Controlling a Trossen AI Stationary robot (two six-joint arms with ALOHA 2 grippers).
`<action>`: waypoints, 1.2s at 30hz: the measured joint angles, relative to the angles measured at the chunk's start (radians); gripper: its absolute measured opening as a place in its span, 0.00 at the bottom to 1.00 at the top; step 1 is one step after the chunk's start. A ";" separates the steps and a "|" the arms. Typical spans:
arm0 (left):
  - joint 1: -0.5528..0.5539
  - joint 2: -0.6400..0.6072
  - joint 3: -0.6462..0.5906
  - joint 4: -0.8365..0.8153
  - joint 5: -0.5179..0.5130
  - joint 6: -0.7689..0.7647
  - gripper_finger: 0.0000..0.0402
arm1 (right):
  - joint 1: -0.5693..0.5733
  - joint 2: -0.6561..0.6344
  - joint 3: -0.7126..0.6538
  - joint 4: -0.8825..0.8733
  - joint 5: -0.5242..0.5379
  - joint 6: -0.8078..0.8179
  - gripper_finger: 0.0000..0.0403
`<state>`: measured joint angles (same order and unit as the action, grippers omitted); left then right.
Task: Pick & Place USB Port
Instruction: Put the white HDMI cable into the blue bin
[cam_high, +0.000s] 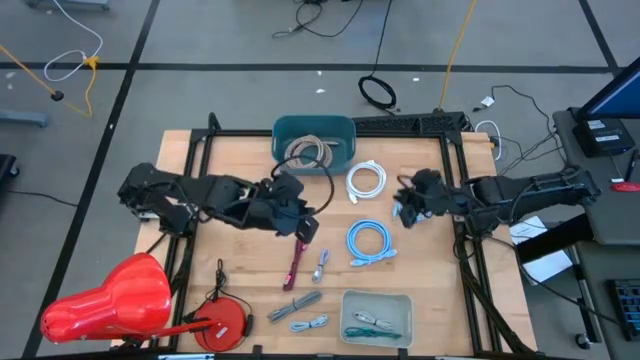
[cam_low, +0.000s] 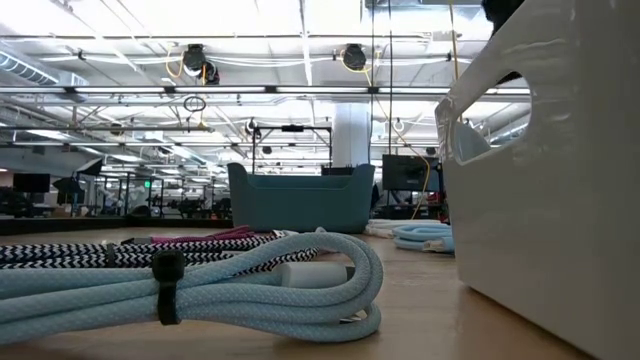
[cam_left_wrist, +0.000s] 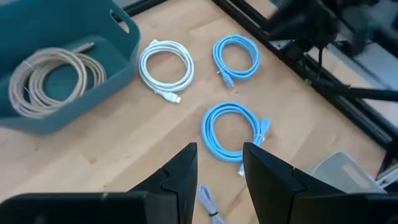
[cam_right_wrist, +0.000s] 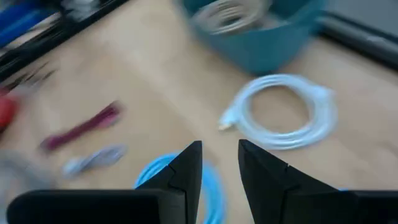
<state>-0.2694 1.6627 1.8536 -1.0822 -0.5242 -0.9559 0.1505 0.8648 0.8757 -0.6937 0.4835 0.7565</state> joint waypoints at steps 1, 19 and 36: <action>0.000 -0.001 -0.016 0.016 -0.001 -0.014 0.32 | -0.027 0.001 0.000 -0.006 0.015 0.013 0.24; -0.024 -0.001 -0.059 0.052 0.019 -0.101 0.32 | -0.621 0.372 0.000 0.188 -0.457 -0.336 0.24; -0.053 -0.001 -0.059 0.065 -0.042 -0.118 0.32 | -0.583 0.481 0.000 0.624 -1.221 -0.025 0.32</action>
<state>-0.3229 1.6615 1.7947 -1.0170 -0.5666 -1.0736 -0.4321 1.3457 0.8761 -0.0699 -0.7376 0.7313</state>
